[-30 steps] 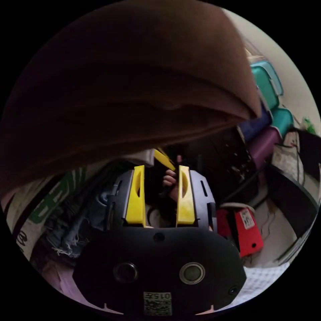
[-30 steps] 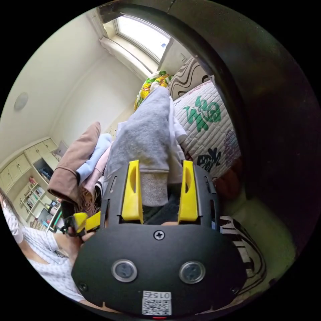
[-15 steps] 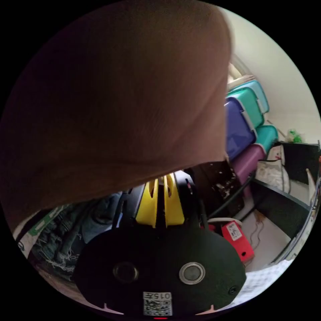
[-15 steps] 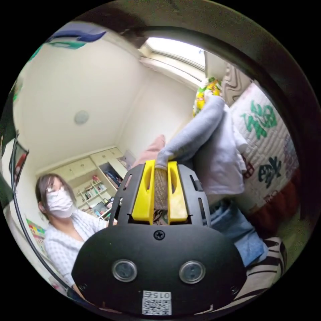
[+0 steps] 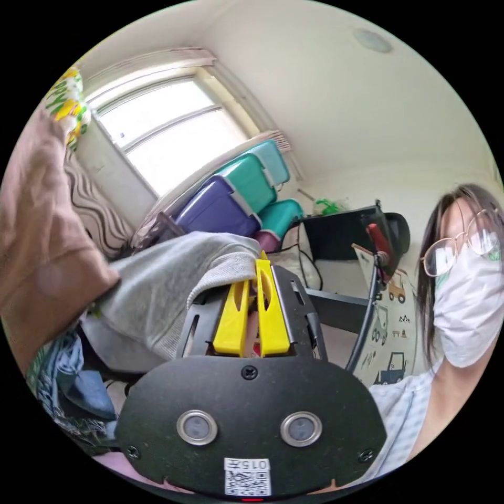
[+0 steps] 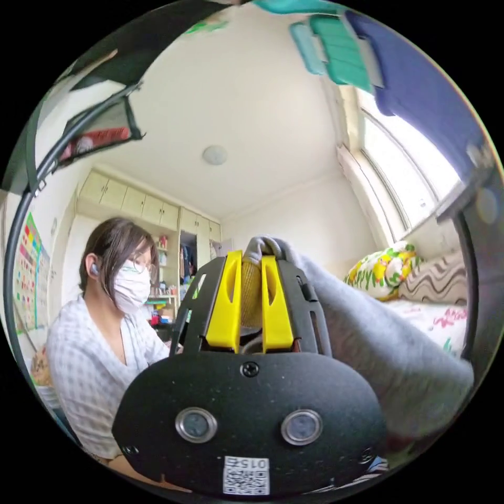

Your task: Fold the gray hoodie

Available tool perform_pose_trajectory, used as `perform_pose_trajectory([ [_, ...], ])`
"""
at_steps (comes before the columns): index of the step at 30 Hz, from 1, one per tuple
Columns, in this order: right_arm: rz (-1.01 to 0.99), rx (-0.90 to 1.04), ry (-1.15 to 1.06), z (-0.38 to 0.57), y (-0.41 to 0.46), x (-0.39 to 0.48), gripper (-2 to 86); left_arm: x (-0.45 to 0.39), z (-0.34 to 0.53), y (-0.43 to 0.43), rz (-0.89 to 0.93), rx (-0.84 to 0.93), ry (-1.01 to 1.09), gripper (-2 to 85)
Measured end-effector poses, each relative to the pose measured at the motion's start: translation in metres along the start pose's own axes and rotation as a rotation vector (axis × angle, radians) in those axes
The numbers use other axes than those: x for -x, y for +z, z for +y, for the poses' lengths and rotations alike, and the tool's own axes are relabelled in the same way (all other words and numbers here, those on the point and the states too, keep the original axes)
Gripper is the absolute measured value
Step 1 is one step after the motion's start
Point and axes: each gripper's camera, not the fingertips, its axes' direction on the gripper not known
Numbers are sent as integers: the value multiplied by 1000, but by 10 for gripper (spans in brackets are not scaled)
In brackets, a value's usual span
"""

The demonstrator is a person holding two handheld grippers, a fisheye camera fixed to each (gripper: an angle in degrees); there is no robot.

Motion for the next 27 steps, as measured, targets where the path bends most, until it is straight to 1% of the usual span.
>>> perform_pose_trajectory([
  [2, 50, 69, -126, -15, 20, 51, 64, -32, -19, -23, -5, 10, 82, -1],
  [4, 94, 113, -277, -25, 52, 120, 64, -79, -40, -59, 7, -5, 220, -1],
  [5, 86, 113, -295, -26, 60, 134, 64, -93, -45, -69, 4, -15, 260, -1],
  [7, 36, 91, -358, -26, 92, 182, 65, -148, -63, -110, -12, -61, 399, -1],
  [8, 21, 84, -364, -26, 101, 192, 64, -162, -67, -120, -20, -72, 426, -1],
  [10, -43, 57, -348, -20, 138, 223, 64, -215, -83, -161, -99, -109, 517, -1],
  [11, -61, 48, -344, -16, 148, 229, 64, -228, -86, -172, -125, -119, 541, -1],
  [15, -240, -19, -256, 16, 224, 253, 65, -313, -105, -239, -363, -155, 733, -1],
  [16, -285, -21, -225, 26, 250, 256, 65, -333, -110, -256, -449, -150, 785, -1],
  [18, -355, -8, -168, 44, 291, 259, 65, -357, -120, -281, -562, -136, 830, -1],
  [21, -464, 54, -50, 83, 363, 254, 66, -378, -136, -325, -714, -101, 823, 0],
  [23, -499, 114, 10, 113, 407, 247, 68, -376, -145, -350, -800, -88, 792, 1],
  [25, -502, 226, 132, 171, 474, 230, 70, -348, -161, -392, -911, -98, 670, 3],
  [26, -491, 258, 166, 189, 491, 225, 71, -337, -165, -404, -949, -100, 631, 4],
  [27, -461, 348, 229, 229, 527, 214, 72, -309, -171, -429, -1043, -103, 535, 7],
])
